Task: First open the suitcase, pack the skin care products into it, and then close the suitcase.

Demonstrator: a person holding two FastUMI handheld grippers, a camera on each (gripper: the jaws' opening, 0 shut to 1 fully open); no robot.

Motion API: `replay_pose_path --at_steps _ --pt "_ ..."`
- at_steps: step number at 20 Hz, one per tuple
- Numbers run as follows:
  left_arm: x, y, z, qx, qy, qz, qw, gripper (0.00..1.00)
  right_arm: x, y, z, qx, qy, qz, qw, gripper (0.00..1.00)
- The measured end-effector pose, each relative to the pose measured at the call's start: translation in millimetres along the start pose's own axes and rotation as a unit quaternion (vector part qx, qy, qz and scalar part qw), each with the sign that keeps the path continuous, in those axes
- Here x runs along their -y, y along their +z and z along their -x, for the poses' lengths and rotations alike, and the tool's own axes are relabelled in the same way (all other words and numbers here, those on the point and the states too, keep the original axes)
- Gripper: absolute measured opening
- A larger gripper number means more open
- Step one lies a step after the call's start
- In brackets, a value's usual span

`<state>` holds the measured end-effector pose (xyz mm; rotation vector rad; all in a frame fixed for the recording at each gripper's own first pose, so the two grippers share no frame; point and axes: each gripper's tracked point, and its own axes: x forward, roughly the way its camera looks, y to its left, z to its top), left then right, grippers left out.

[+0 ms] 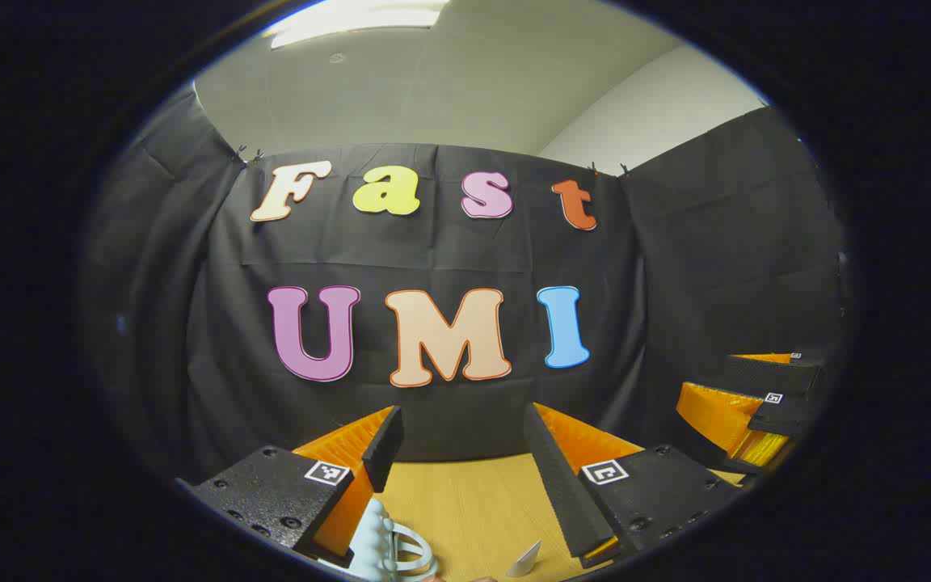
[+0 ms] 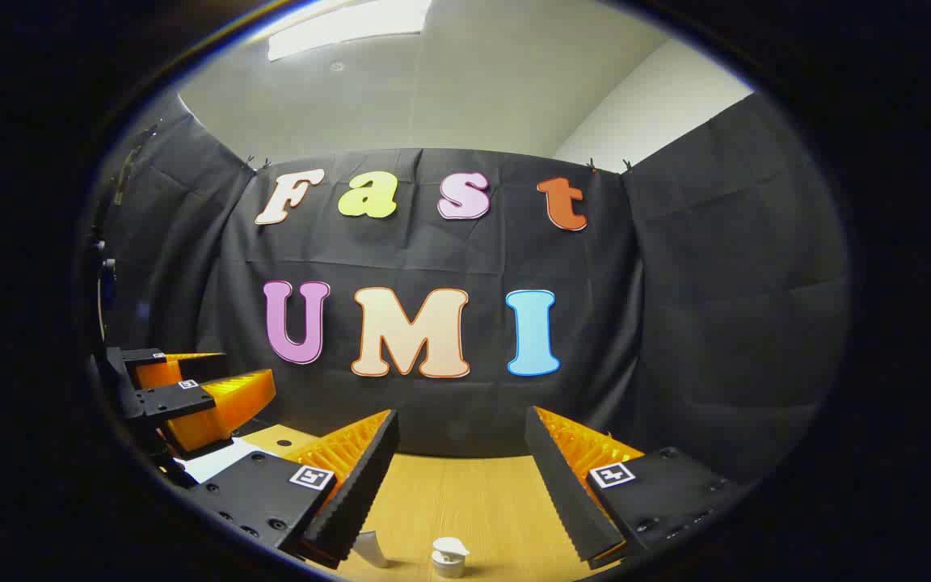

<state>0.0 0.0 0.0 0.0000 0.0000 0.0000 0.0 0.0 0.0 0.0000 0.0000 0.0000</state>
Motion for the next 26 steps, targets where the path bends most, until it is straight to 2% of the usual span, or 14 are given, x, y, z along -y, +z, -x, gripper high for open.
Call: replay_pose_path --at_steps 4,8,12,19,23,26 --pt "1.0 -4.7 12.0 0.002 0.011 -0.022 1.000 0.88 6.5 0.2 4.7 0.014 0.008 0.003 1.000 0.98" --pt "-11.5 -22.1 32.8 -0.019 0.038 -0.028 0.999 0.88 2.5 2.4 10.5 0.026 0.026 0.003 0.999 0.98" --pt "-27.8 -33.5 50.3 -0.033 0.067 -0.039 0.996 0.88 -8.8 -6.7 15.3 0.014 0.051 0.000 0.999 0.98" --pt "-29.5 -50.7 62.4 -0.061 0.078 -0.056 0.993 0.88 -19.3 -13.0 16.9 0.005 0.085 0.008 0.996 0.98" --pt "-25.2 -56.2 56.7 -0.066 0.080 -0.056 0.993 0.89 -15.8 -17.3 8.5 0.002 0.085 0.009 0.996 0.98" --pt "-27.1 -57.9 53.7 -0.068 0.082 -0.054 0.993 0.88 -6.4 -20.7 3.6 -0.002 0.068 0.011 0.998 0.98"
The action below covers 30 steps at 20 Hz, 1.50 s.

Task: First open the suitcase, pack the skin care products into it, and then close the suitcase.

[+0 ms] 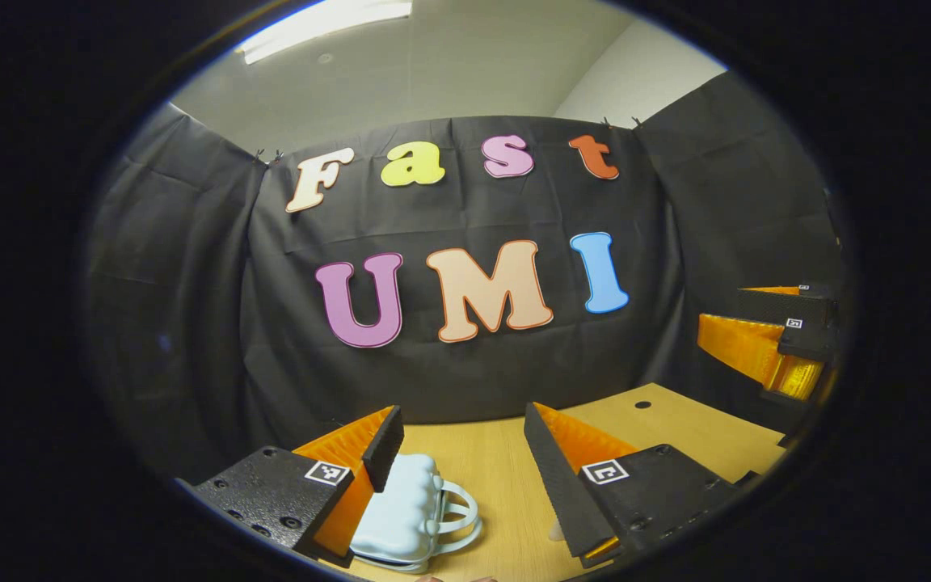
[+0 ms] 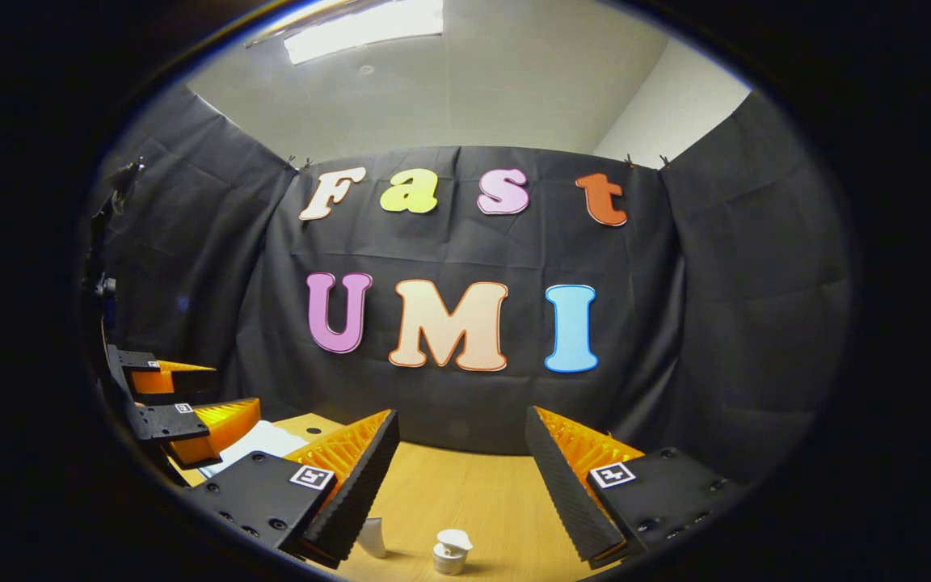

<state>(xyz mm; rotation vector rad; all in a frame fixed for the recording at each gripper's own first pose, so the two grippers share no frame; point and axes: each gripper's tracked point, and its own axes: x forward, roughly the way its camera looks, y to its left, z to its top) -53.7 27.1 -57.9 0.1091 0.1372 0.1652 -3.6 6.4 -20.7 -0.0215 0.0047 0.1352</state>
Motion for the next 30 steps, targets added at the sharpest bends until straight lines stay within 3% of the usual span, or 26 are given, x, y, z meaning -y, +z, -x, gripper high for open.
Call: replay_pose_path --at_steps 6,23,27,30 --pt "-9.5 2.8 -8.0 0.011 0.011 0.005 1.000 0.88 9.6 -5.8 -2.8 -0.007 -0.027 0.001 1.000 0.98" --pt "3.0 -4.8 -18.4 0.002 -0.004 0.003 1.000 0.88 17.0 -7.9 -2.9 -0.010 -0.024 0.010 1.000 0.98" --pt "8.2 -42.8 -39.8 -0.068 -0.021 0.009 0.997 0.88 22.2 -10.6 -3.9 -0.010 -0.017 0.012 1.000 0.98" --pt "-6.1 -93.3 -67.5 -0.154 -0.006 0.030 0.988 0.89 31.8 -21.7 -6.1 -0.014 -0.010 0.008 1.000 0.98"
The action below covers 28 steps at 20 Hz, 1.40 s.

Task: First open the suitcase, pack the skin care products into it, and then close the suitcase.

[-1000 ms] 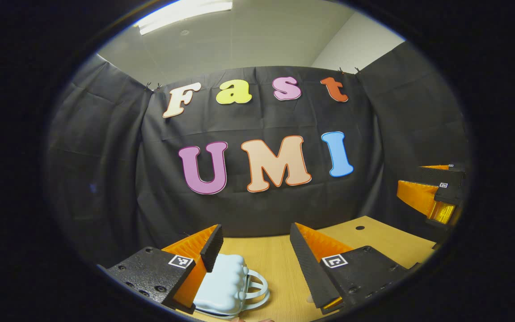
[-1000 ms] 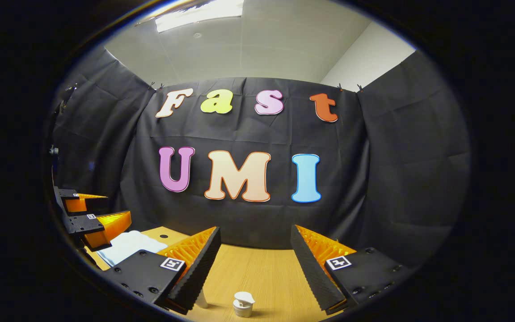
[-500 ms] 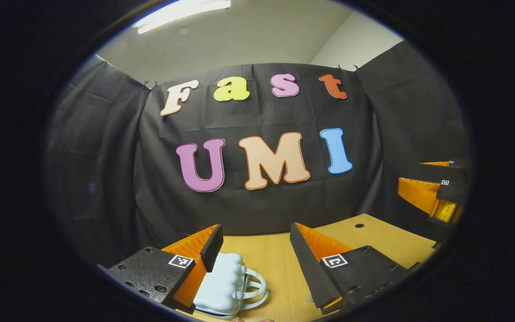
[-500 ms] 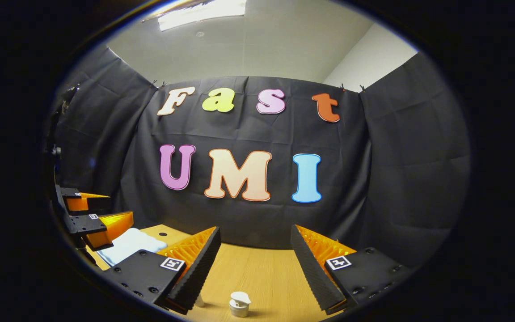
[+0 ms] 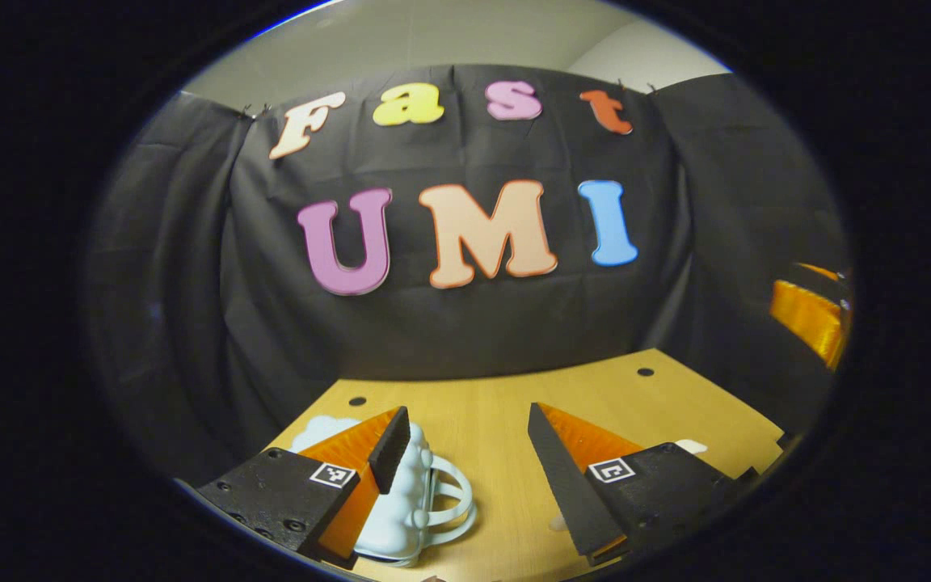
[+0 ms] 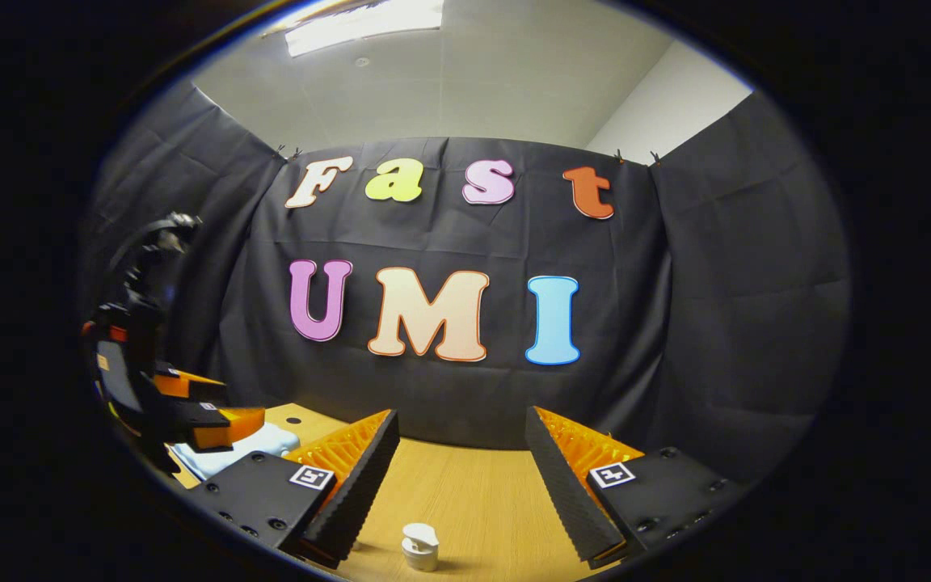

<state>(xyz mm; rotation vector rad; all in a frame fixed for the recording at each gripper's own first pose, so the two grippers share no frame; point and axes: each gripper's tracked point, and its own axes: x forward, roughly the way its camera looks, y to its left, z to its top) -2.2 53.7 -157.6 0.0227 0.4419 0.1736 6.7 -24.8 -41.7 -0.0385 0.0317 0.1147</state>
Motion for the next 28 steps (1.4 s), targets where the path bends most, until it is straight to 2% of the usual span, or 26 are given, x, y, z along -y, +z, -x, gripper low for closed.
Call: replay_pose_path --at_steps 2,5,7,10,12,15,16,17,18,19,20,21,23,25,27,28 --pt "-4.2 -39.3 -25.2 -0.067 0.006 0.013 0.998 0.89 10.3 -16.2 -5.6 -0.019 -0.008 0.002 1.000 0.98" --pt "-9.1 -92.5 -59.1 -0.142 -0.001 0.001 0.990 0.90 28.2 -27.3 -13.9 -0.045 -0.045 0.011 0.998 0.99" --pt "-3.1 -121.7 -77.4 -0.185 -0.021 -0.019 0.982 0.90 41.0 -31.0 -15.3 -0.059 -0.086 0.019 0.994 0.98" --pt "9.6 -162.4 -90.3 -0.232 -0.046 -0.034 0.971 0.88 38.2 -41.4 -24.1 -0.079 -0.110 0.030 0.990 0.99" --pt "18.0 -182.7 -99.1 -0.260 -0.053 -0.027 0.964 0.86 30.9 -42.4 -26.1 -0.090 -0.111 0.035 0.989 0.99" --pt "21.8 -196.6 -104.9 -0.289 -0.058 -0.017 0.955 0.72 20.8 -43.6 -31.7 -0.092 -0.106 0.048 0.989 1.00" --pt "21.2 -200.6 -108.1 -0.295 -0.059 -0.015 0.954 0.76 17.5 -42.1 -32.4 -0.091 -0.103 0.052 0.989 1.00" --pt "24.0 -203.0 -106.4 -0.305 -0.069 -0.013 0.950 0.65 15.9 -40.2 -33.4 -0.088 -0.100 0.058 0.989 0.99" --pt "24.8 -210.5 -107.8 -0.318 -0.075 -0.013 0.945 0.61 14.6 -40.1 -34.1 -0.086 -0.097 0.063 0.989 0.99" --pt "22.8 -215.8 -107.0 -0.330 -0.075 -0.012 0.941 0.50 13.5 -39.8 -35.1 -0.085 -0.095 0.068 0.990 0.99" --pt "17.2 -222.0 -107.3 -0.344 -0.066 -0.016 0.936 0.46 13.6 -39.6 -34.9 -0.083 -0.093 0.072 0.990 0.99" --pt "13.1 -226.0 -106.1 -0.359 -0.063 -0.019 0.931 0.26 14.4 -39.0 -34.6 -0.082 -0.091 0.074 0.990 1.00" --pt "19.3 -215.3 -103.4 -0.363 -0.082 -0.014 0.928 0.11 15.8 -38.0 -34.1 -0.078 -0.088 0.076 0.990 0.99" --pt "17.4 -204.4 -100.8 -0.366 -0.080 -0.027 0.927 0.08 18.4 -35.8 -33.1 -0.071 -0.084 0.078 0.991 0.99" --pt "20.2 -183.6 -95.3 -0.353 -0.074 -0.043 0.932 0.06 18.7 -30.8 -33.2 -0.059 -0.077 0.075 0.993 0.99" --pt "23.1 -171.6 -87.6 -0.349 -0.075 -0.036 0.933 0.06 18.9 -29.8 -32.9 -0.052 -0.071 0.071 0.994 0.99"
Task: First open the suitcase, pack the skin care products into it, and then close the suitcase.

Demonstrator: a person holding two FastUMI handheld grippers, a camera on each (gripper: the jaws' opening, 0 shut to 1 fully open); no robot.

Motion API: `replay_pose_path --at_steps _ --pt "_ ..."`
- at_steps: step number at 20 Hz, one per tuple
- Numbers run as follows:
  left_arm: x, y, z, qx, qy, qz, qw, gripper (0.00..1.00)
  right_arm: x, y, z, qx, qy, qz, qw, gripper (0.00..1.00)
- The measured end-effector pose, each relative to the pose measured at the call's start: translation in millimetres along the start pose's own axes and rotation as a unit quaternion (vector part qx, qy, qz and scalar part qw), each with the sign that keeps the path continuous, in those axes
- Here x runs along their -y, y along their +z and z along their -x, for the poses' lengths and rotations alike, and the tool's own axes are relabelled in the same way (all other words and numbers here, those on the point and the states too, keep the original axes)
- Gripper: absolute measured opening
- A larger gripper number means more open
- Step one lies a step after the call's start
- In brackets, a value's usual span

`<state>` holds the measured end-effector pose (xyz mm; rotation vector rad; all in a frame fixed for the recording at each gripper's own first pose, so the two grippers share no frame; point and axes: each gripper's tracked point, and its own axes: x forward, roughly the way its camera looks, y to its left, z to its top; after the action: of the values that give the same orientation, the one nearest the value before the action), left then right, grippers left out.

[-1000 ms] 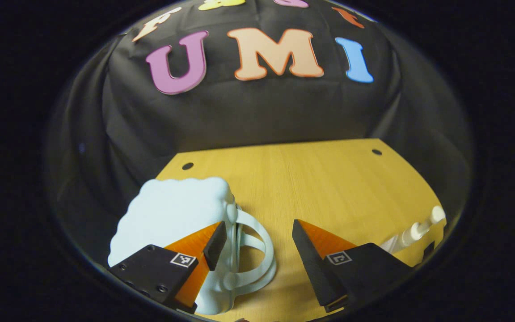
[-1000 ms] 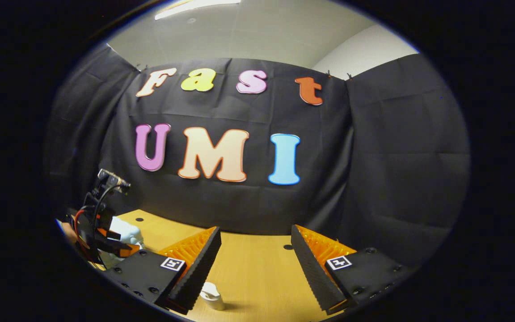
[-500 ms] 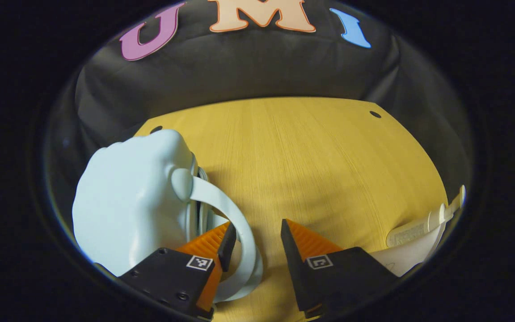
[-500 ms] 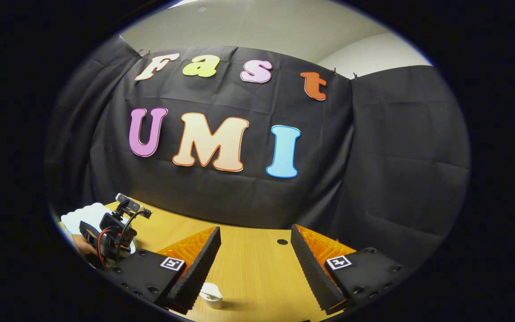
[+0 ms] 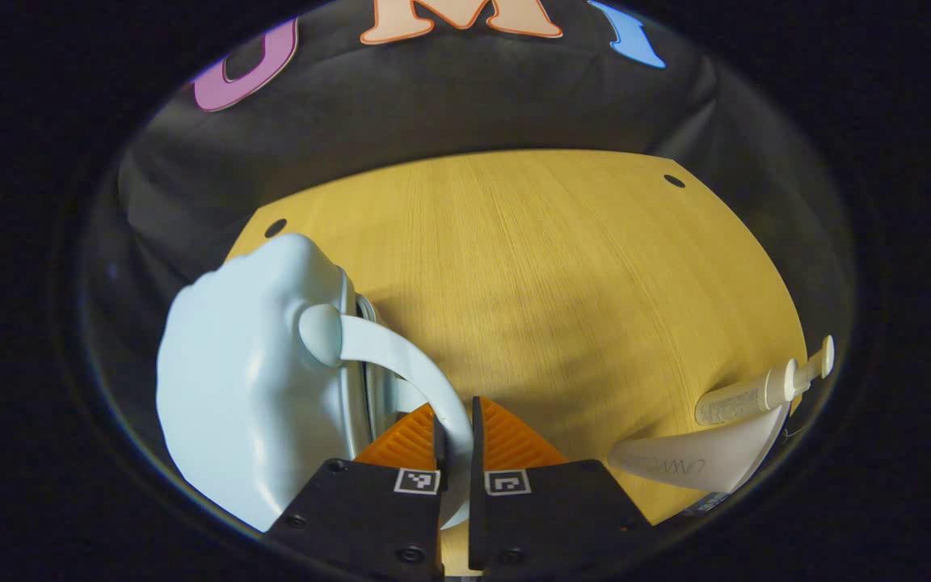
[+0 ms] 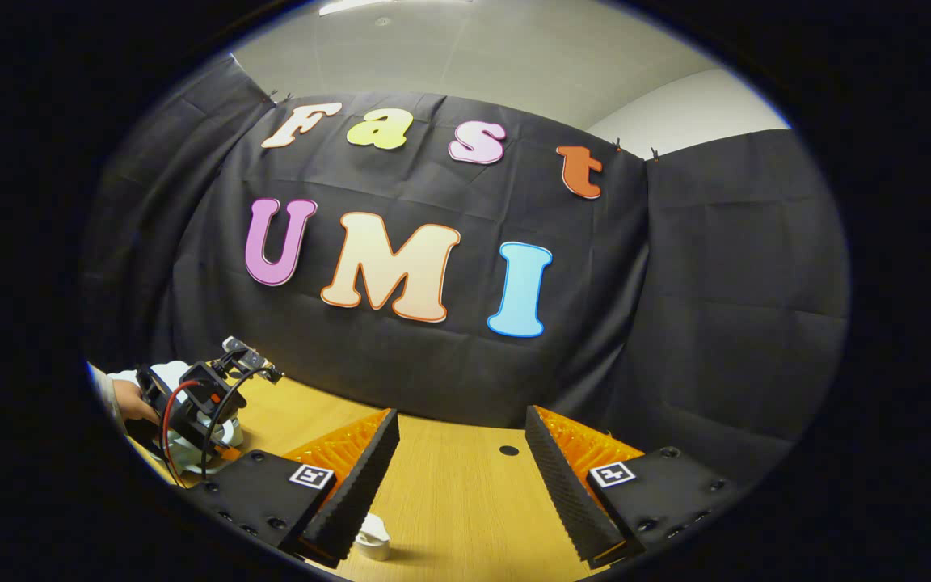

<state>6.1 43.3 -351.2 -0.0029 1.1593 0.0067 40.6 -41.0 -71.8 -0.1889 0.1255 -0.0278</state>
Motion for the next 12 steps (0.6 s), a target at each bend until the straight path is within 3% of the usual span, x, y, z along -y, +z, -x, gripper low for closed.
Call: replay_pose_path --at_steps 2,8,12 --pt "-6.3 12.6 26.5 0.014 0.001 0.020 1.000 0.05 -2.1 0.7 0.0 0.011 0.016 -0.011 1.000 0.99" --pt "-45.1 52.5 104.5 0.098 0.067 0.017 0.993 0.05 -16.0 -4.7 0.5 0.032 0.082 -0.053 0.995 0.99" --pt "-111.4 63.8 144.4 0.134 0.070 0.024 0.988 0.03 -20.6 -2.3 1.9 0.023 0.054 -0.060 0.996 1.00"
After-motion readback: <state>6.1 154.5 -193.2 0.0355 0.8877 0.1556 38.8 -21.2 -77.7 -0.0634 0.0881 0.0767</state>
